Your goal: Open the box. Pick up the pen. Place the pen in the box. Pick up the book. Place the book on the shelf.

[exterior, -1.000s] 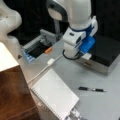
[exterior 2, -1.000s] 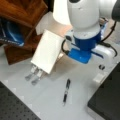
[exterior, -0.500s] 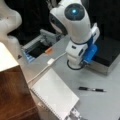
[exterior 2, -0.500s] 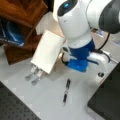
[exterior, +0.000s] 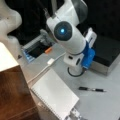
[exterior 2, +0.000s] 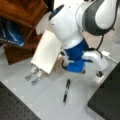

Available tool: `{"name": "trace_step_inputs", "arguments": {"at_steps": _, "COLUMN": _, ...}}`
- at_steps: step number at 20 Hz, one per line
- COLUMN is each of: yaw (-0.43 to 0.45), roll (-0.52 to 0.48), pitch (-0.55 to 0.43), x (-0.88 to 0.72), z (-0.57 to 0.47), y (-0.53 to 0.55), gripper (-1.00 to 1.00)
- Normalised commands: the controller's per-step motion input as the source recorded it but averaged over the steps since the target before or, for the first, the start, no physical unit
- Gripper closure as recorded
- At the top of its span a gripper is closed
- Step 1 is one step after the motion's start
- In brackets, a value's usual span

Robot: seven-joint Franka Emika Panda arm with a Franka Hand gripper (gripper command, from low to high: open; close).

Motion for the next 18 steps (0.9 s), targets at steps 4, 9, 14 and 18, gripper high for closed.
{"name": "trace_step_inputs", "arguments": {"at_steps": 4, "yaw": -0.068, "roll": 0.323, "pitch": -0.115, "x": -0.04, "z": -0.33, "y": 0.10, "gripper": -1.00}}
{"name": "trace_step_inputs", "arguments": {"at_steps": 9, "yaw": -0.062, "roll": 0.283, "pitch": -0.113, "x": -0.09, "z": -0.28, "y": 0.10, "gripper": -1.00}}
{"name": "trace_step_inputs", "arguments": {"at_steps": 14, "yaw": -0.060, "roll": 0.285, "pitch": -0.111, "x": -0.19, "z": -0.12, "y": 0.03, "gripper": -1.00}}
{"name": "trace_step_inputs", "arguments": {"at_steps": 18, "yaw": -0.089, "roll": 0.269, "pitch": -0.082, "x": -0.23, "z": -0.04, "y": -0.03, "gripper": -1.00}}
